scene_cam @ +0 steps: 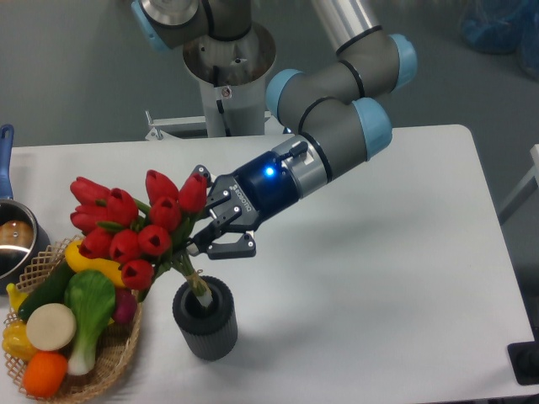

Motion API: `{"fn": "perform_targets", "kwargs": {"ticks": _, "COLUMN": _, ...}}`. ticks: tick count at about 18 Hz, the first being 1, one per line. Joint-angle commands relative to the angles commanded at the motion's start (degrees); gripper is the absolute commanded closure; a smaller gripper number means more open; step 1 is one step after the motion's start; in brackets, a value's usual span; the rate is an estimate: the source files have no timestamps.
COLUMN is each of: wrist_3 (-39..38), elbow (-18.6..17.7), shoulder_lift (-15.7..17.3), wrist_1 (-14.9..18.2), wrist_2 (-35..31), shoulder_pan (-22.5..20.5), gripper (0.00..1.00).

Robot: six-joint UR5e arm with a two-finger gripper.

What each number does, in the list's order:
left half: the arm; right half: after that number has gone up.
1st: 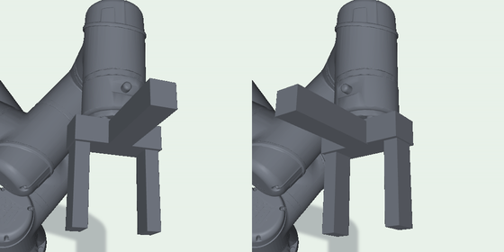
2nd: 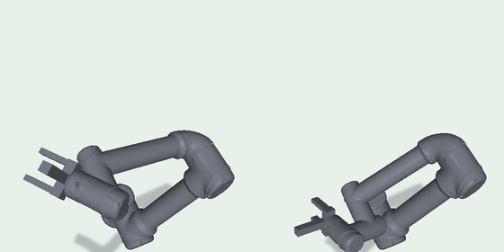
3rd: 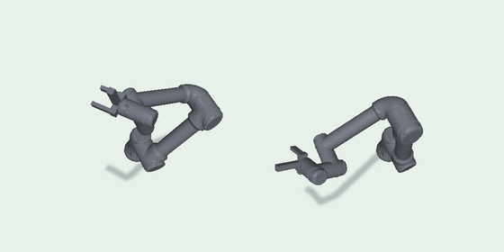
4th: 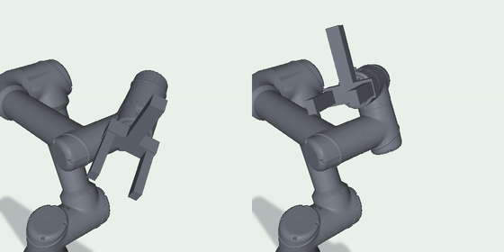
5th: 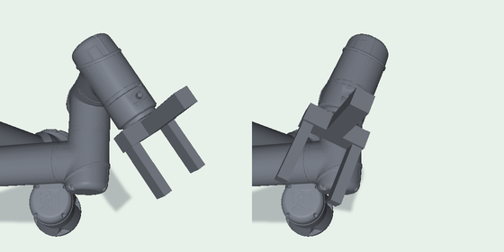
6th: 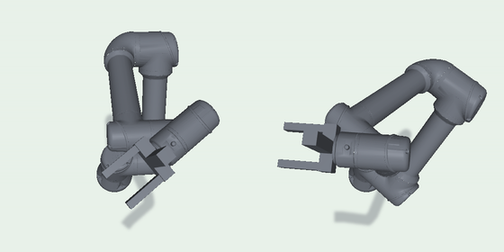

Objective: Insert the flowers into the vase
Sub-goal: 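Push the tulip bunch deeper into the vase with the gripper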

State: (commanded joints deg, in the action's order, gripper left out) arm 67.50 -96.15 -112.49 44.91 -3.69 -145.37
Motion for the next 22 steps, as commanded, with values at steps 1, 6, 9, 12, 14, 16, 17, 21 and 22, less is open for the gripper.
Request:
{"fn": "perform_targets", "kwargs": {"ticks": 1, "wrist_3": 0.0, "elbow": -0.09, "shoulder_lift": -0.18, "wrist_1": 0.0, "wrist_2": -0.09, "shoulder_pan": 0.0, "gripper": 0.67}}
{"fn": "perform_targets", "kwargs": {"ticks": 6, "wrist_3": 0.0, "elbow": -1.84, "shoulder_lift": -0.36, "wrist_1": 0.0, "wrist_2": 0.0, "shoulder_pan": 0.0, "gripper": 0.67}}
{"fn": "perform_targets", "kwargs": {"ticks": 9, "wrist_3": 0.09, "elbow": -2.55, "shoulder_lift": -1.23, "wrist_1": 0.0, "wrist_2": 0.0, "shoulder_pan": 0.0, "gripper": 0.67}}
{"fn": "perform_targets", "kwargs": {"ticks": 12, "wrist_3": 0.44, "elbow": -2.99, "shoulder_lift": -2.11, "wrist_1": -0.09, "wrist_2": 0.0, "shoulder_pan": 0.17, "gripper": 0.67}}
{"fn": "perform_targets", "kwargs": {"ticks": 14, "wrist_3": 0.79, "elbow": -2.99, "shoulder_lift": -2.2, "wrist_1": -0.09, "wrist_2": 0.0, "shoulder_pan": 0.18, "gripper": 0.67}}
{"fn": "perform_targets", "kwargs": {"ticks": 16, "wrist_3": 0.88, "elbow": -2.9, "shoulder_lift": -2.9, "wrist_1": -0.09, "wrist_2": 0.0, "shoulder_pan": 0.18, "gripper": 0.66}}
{"fn": "perform_targets", "kwargs": {"ticks": 17, "wrist_3": 1.31, "elbow": -2.9, "shoulder_lift": -3.17, "wrist_1": -0.09, "wrist_2": 0.0, "shoulder_pan": 0.18, "gripper": 0.66}}
{"fn": "perform_targets", "kwargs": {"ticks": 21, "wrist_3": 2.81, "elbow": -2.9, "shoulder_lift": -3.87, "wrist_1": -0.17, "wrist_2": 0.09, "shoulder_pan": 0.26, "gripper": 0.66}}
{"fn": "perform_targets", "kwargs": {"ticks": 22, "wrist_3": 2.81, "elbow": -2.9, "shoulder_lift": -4.05, "wrist_1": -0.09, "wrist_2": 0.09, "shoulder_pan": 0.26, "gripper": 0.66}}
